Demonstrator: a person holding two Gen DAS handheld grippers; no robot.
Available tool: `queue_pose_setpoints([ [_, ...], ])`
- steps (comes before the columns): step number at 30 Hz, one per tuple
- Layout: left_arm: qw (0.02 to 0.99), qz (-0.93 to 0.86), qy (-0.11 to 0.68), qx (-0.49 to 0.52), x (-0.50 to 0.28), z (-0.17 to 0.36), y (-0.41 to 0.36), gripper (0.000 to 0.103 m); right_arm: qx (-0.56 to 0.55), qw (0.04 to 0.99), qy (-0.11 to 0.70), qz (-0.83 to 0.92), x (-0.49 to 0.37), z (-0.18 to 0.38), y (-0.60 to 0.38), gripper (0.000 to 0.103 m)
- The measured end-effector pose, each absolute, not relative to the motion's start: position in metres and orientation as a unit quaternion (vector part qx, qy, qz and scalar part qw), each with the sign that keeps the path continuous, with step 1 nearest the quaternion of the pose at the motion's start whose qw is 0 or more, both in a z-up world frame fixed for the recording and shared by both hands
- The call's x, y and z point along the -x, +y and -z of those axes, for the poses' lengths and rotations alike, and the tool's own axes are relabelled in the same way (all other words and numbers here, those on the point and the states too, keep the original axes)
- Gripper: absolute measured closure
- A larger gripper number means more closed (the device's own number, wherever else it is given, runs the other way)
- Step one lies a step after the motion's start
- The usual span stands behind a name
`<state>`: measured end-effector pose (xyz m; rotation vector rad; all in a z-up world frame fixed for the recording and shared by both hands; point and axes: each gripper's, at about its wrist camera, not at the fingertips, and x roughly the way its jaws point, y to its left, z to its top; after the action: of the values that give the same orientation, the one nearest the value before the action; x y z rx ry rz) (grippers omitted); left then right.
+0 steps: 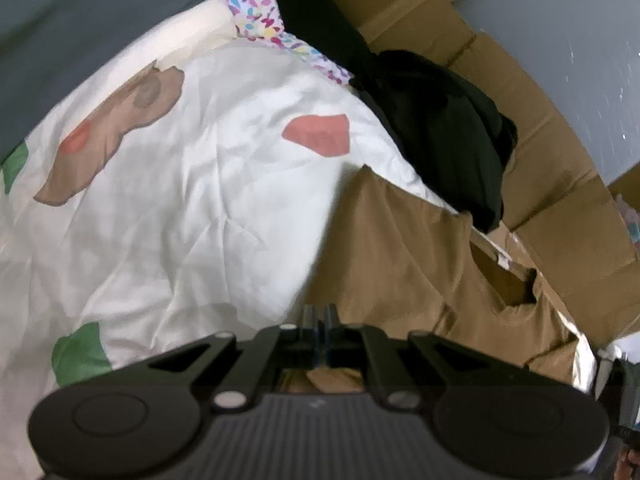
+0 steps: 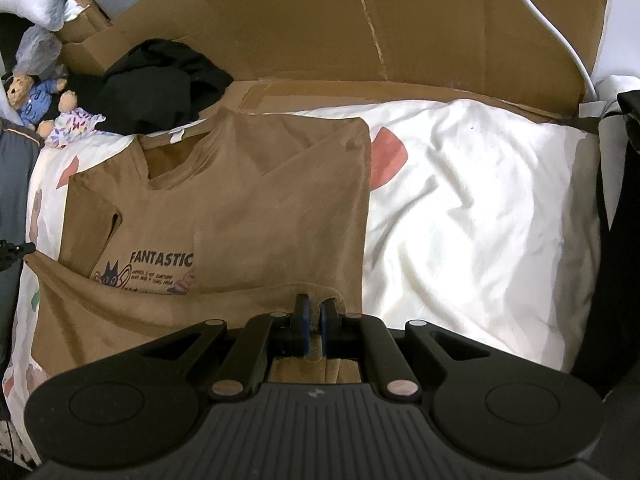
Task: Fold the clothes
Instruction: 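Lift the pinched hem with both grippers and fold it toward the collar, then lower the folded hem onto the shirt and open both grippers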
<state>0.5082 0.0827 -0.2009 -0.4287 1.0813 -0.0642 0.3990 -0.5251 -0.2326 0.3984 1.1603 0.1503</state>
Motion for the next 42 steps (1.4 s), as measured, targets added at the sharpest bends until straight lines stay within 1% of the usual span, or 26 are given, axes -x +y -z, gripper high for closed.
queue_pose_setpoints([
  [13,0.858,0.044,0.467,0.211,-0.531,0.181,0.078,0.101,-0.212,0.831,0.512,-0.051,-0.423,0.225,-0.541,0.098],
  [20,0.870,0.035,0.438,0.224,-0.540,0.187,0.078,0.101,-0.219,0.835,0.503,-0.042,-0.434,0.232,-0.546,0.098],
  [28,0.860,0.027,0.466,0.207,-0.549,0.221,0.066,0.099,-0.235,0.826,0.511,-0.029,-0.442,0.257,-0.547,0.095],
  [31,0.860,0.027,0.464,0.210,-0.548,0.223,0.065,0.097,-0.237,0.832,0.501,-0.026,-0.440,0.256,-0.551,0.093],
  [33,0.860,0.028,0.464,0.209,-0.546,0.222,0.064,0.094,-0.236,0.833,0.499,-0.027,-0.439,0.255,-0.553,0.092],
  [37,0.864,0.027,0.464,0.193,-0.537,0.222,0.062,0.093,-0.228,0.834,0.503,-0.023,-0.435,0.254,-0.555,0.092],
  [39,0.864,0.023,0.468,0.187,-0.532,0.224,0.063,0.089,-0.223,0.835,0.502,-0.022,-0.432,0.251,-0.556,0.088],
  [41,0.863,0.019,0.473,0.174,-0.529,0.224,0.061,0.084,-0.215,0.838,0.501,-0.021,-0.428,0.247,-0.557,0.072],
  [42,0.864,0.018,0.476,0.166,-0.527,0.225,0.060,0.082,-0.209,0.840,0.500,-0.021,-0.426,0.245,-0.558,0.069],
])
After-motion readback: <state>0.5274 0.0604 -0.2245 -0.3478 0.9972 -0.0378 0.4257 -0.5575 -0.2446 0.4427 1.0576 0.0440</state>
